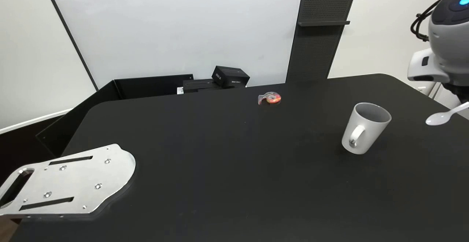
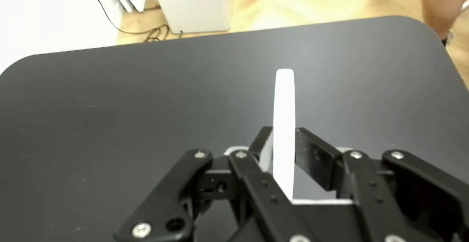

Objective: Pick up the white spoon from the table and put it in the mug cup

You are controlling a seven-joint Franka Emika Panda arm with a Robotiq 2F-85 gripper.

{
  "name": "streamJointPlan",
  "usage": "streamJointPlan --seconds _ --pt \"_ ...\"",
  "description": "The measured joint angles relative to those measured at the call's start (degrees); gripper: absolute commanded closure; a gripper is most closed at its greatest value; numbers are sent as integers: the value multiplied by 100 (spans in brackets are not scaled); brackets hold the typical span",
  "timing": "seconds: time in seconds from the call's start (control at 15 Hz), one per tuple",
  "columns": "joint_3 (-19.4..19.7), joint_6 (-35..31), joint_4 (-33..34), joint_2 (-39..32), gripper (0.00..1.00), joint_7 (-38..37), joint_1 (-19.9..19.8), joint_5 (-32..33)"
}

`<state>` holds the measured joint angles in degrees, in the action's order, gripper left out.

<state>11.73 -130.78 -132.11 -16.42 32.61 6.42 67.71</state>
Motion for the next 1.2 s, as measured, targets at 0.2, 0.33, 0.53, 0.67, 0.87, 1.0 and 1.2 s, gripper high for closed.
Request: streamJointPlan --seconds 0.2,0.33,0.53,0.67,0.87,1.0,1.2 --pt "-456 595 120 61 94 -344 -14 504" --pt "-701 897 187 63 94 -456 -18 669" --pt "-980 1288 267 61 94 -502 -19 797" --pt "-1115 1452 325 62 94 -512 -20 857" --pt "-1263 1554 407 61 94 -530 -22 902" --pt "-1365 1553 461 52 94 -547 -22 899" --pt "-1545 1544 523 11 94 -568 -19 894"
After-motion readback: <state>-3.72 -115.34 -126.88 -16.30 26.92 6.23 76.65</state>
